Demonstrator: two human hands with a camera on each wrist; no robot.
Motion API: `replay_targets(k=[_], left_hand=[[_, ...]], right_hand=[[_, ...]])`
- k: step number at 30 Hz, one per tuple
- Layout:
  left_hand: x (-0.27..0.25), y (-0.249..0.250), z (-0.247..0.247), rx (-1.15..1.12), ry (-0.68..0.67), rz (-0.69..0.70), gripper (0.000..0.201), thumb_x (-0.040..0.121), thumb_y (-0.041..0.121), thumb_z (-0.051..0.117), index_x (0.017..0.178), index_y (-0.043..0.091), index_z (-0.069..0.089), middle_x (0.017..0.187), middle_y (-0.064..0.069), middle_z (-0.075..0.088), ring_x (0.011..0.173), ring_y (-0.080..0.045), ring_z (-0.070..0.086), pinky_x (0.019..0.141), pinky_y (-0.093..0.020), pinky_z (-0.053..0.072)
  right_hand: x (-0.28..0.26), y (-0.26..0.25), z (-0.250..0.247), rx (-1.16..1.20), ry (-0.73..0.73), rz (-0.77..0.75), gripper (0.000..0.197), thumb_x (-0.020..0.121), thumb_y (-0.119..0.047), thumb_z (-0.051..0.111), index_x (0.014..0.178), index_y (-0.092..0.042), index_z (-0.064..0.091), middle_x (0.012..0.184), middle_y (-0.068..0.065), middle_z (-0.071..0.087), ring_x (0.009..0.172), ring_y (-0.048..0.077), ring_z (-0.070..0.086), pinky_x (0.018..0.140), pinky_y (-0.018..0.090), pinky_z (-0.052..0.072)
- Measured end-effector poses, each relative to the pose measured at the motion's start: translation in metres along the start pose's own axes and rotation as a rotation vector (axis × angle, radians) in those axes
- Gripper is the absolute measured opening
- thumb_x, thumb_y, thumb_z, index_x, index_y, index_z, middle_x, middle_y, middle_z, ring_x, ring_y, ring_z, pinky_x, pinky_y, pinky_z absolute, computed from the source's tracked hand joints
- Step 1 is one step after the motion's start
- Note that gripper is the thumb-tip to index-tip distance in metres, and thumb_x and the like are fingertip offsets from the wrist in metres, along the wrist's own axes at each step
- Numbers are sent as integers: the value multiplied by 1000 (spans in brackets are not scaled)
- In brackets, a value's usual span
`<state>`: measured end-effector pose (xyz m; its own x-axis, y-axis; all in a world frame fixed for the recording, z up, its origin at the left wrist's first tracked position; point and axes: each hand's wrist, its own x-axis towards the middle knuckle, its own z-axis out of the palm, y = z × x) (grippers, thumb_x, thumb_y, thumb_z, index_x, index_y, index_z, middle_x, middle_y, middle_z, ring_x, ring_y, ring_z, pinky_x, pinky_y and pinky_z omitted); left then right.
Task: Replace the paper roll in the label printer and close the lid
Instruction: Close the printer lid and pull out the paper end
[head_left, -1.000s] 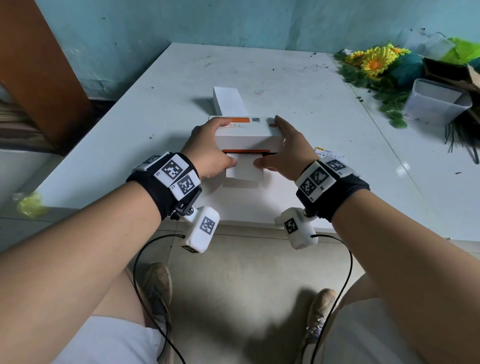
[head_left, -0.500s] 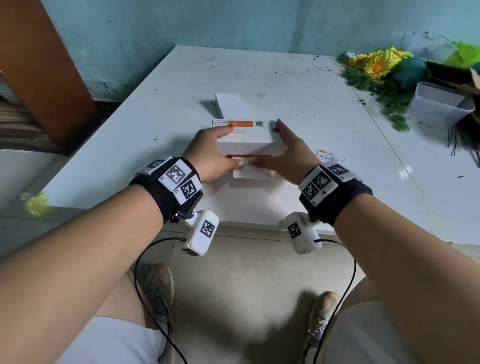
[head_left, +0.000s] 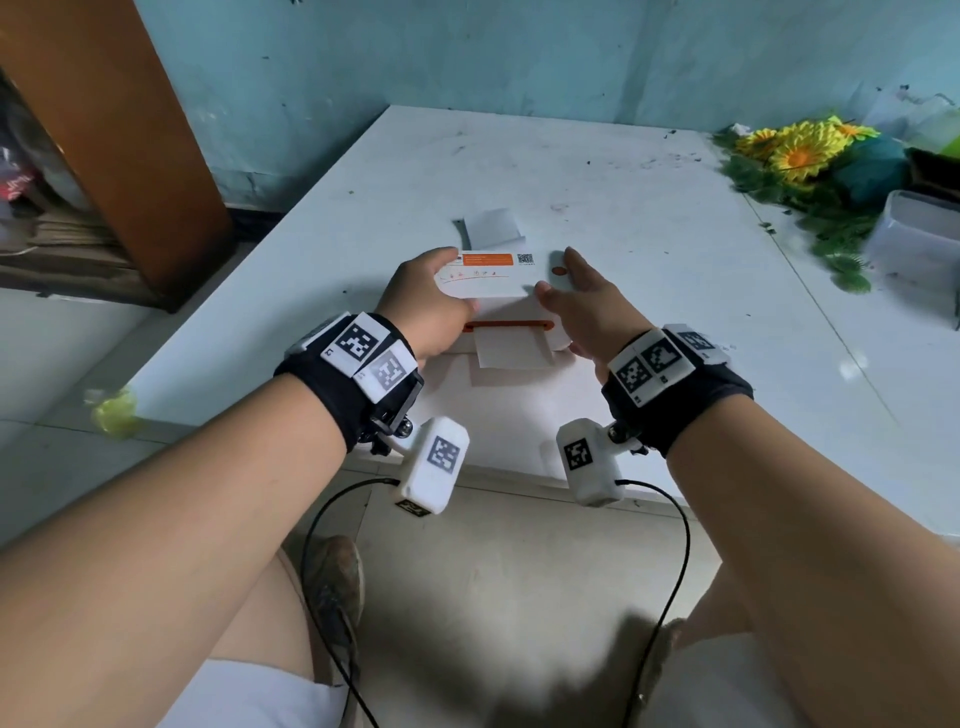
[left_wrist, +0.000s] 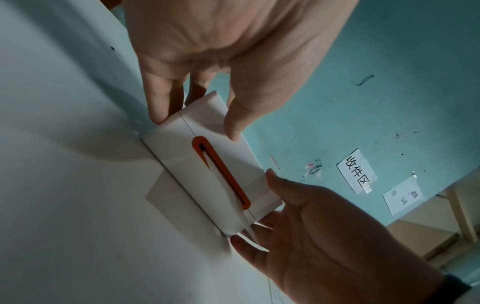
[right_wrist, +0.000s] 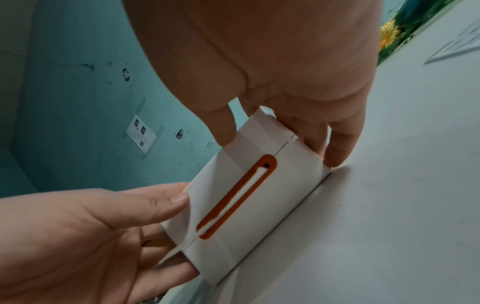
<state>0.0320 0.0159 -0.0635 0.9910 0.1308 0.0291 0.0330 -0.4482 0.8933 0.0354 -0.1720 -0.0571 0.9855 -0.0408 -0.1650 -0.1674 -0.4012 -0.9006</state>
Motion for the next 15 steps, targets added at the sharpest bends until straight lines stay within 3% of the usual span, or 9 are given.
replay_targets(k=[2,4,7,9,11,12,15], left_hand=[[0,0,0,-6,-3,0,70,91,10,79,154,10,49,140,-4,64,126,-16,61,111,-28,48],[-1,0,1,-21,-8,-11,75,88,20,84,154,11,49,139,-2,65,128,-16,61,113,-29,48],[1,-2,-1,-39,-22,-29,82,86,29,86,155,13,46,133,2,64,123,-14,63,110,-29,50],[5,-5,-3,-28,-37,-35,84,85,36,86,155,17,45,127,3,66,115,-13,65,98,-26,53],[10,-7,-6,-37,-48,-56,80,84,44,85,151,19,47,110,8,65,101,-11,65,84,-25,52],[13,-8,-7,-54,-52,-86,80,83,49,85,149,19,50,107,8,65,98,-11,65,84,-27,52],[19,-8,-12,-139,-61,-211,91,66,73,80,135,18,61,123,2,71,113,-19,68,104,-43,55]], right_hand=[[3,-6,2,24,3,32,72,106,-27,61,169,-26,24,164,-3,44,138,21,50,111,37,47],[6,-11,2,45,4,92,71,99,-29,67,162,-21,35,149,7,57,116,21,56,94,34,50],[12,-10,-4,-1,40,216,80,67,-50,72,138,-19,55,129,8,70,112,30,68,105,49,52],[18,-4,-10,-34,10,239,77,56,-56,69,124,-21,63,121,10,74,108,35,72,103,54,54],[13,-5,-13,-73,-11,257,67,60,-56,70,118,-23,67,119,10,75,109,34,72,101,52,55],[12,-5,-14,-89,-13,256,59,67,-55,71,117,-22,67,120,9,75,111,33,72,100,51,55],[15,0,-18,-63,-6,266,37,89,-48,69,114,-21,68,125,8,75,116,31,70,99,48,54]])
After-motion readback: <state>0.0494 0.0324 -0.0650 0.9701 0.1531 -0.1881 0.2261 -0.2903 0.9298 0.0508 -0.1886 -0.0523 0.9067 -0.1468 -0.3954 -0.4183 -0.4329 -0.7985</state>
